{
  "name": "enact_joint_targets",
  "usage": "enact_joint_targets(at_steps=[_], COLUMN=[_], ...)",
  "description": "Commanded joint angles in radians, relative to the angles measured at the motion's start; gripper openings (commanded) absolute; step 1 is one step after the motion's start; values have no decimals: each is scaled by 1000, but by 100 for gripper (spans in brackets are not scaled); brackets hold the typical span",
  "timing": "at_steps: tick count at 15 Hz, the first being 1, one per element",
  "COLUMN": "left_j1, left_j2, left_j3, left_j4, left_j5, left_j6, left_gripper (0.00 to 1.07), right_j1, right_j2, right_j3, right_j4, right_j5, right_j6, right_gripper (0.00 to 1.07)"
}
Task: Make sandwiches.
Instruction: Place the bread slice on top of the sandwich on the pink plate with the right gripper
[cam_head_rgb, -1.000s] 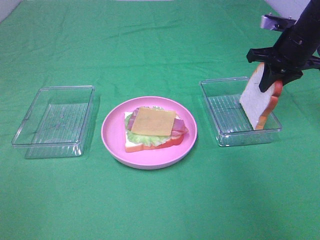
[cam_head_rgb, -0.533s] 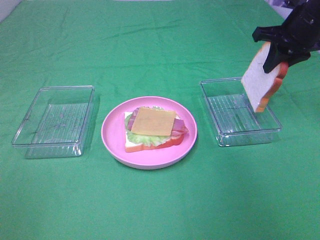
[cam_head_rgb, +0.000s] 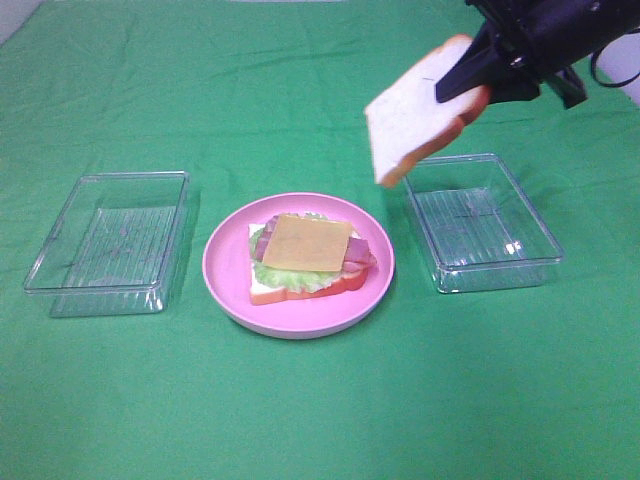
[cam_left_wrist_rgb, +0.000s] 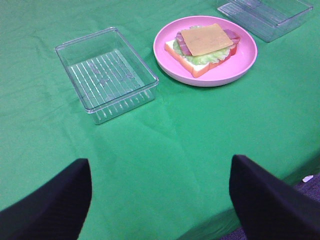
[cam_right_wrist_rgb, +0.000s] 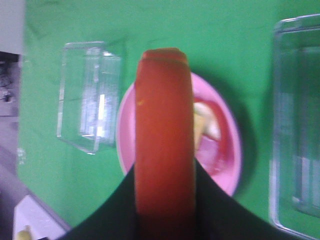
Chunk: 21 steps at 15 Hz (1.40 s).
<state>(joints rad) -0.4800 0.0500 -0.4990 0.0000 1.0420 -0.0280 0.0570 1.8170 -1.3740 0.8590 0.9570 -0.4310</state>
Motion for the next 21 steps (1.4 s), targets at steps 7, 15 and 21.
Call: enact_joint_targets(at_steps=[7,15,21], left_j1=[0,0,0], left_j2=[-5,-5,-3], left_j3=[1,1,1], left_j4=[-6,-6,-6], left_j5=[-9,-9,-9], left_j6=[0,0,-1], left_gripper=[73,73,73], right_j1=[186,185,206], right_j2=[172,297,355], right_j3=[125,125,162], right_j4=[436,557,567], right_j5=[-75,17,-46], right_j6=[-278,-362,-393], right_gripper=[0,0,0])
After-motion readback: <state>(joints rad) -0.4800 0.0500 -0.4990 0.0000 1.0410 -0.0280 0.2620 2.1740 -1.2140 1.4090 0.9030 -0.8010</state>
